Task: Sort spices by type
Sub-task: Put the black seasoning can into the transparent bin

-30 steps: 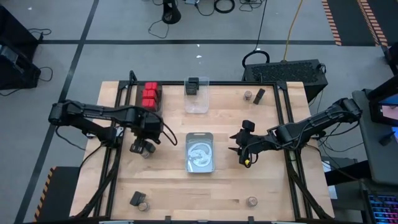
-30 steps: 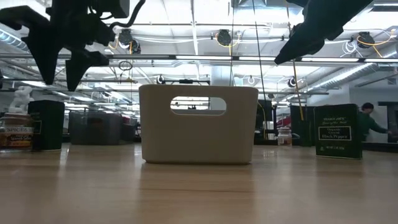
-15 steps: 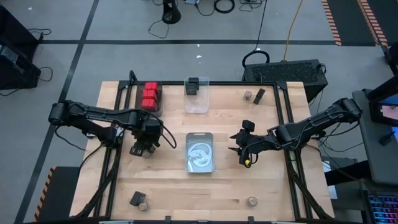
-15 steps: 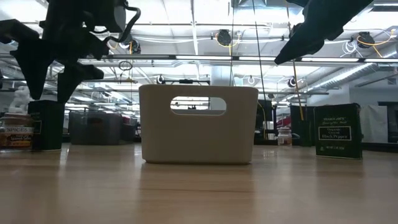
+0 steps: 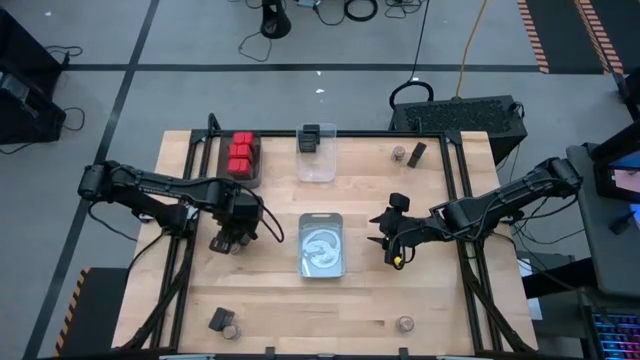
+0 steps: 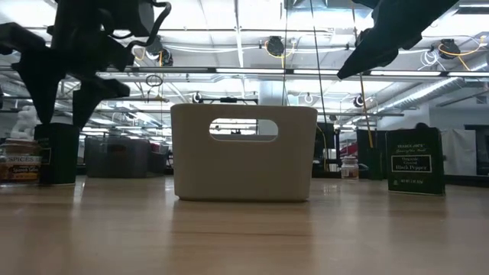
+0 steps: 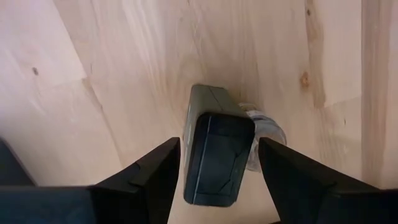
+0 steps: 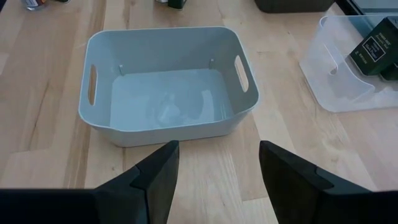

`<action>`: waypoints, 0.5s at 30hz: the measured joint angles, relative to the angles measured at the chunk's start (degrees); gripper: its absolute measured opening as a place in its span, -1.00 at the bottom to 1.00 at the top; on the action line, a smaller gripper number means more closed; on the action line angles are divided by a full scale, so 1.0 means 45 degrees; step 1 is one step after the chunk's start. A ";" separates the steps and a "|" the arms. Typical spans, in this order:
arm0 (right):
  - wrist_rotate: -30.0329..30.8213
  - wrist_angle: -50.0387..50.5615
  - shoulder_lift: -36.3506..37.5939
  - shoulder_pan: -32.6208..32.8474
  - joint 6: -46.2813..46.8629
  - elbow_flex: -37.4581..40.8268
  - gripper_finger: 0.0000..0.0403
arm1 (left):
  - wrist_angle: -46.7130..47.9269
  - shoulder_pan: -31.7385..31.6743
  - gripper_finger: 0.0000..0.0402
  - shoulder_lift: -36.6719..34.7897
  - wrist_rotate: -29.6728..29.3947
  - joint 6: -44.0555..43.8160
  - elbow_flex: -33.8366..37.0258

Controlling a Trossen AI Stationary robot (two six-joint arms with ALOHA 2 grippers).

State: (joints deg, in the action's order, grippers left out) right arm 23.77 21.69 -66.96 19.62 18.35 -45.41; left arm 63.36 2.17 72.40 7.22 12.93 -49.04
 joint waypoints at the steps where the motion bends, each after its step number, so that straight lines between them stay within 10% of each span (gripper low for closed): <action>1: 0.0000 0.0000 0.0000 0.0000 0.0000 0.0000 0.02 | -0.0026 0.0019 0.11 0.0000 -0.0009 0.0005 0.0000; 15: 0.0000 0.0000 0.0000 0.0000 0.0000 0.0000 0.02 | 0.0076 0.0025 0.11 0.0523 -0.0636 0.0000 -0.0005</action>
State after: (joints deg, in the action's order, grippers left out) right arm 23.77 21.69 -66.96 19.62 18.35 -45.41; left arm 63.70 2.28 74.75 4.36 12.93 -49.06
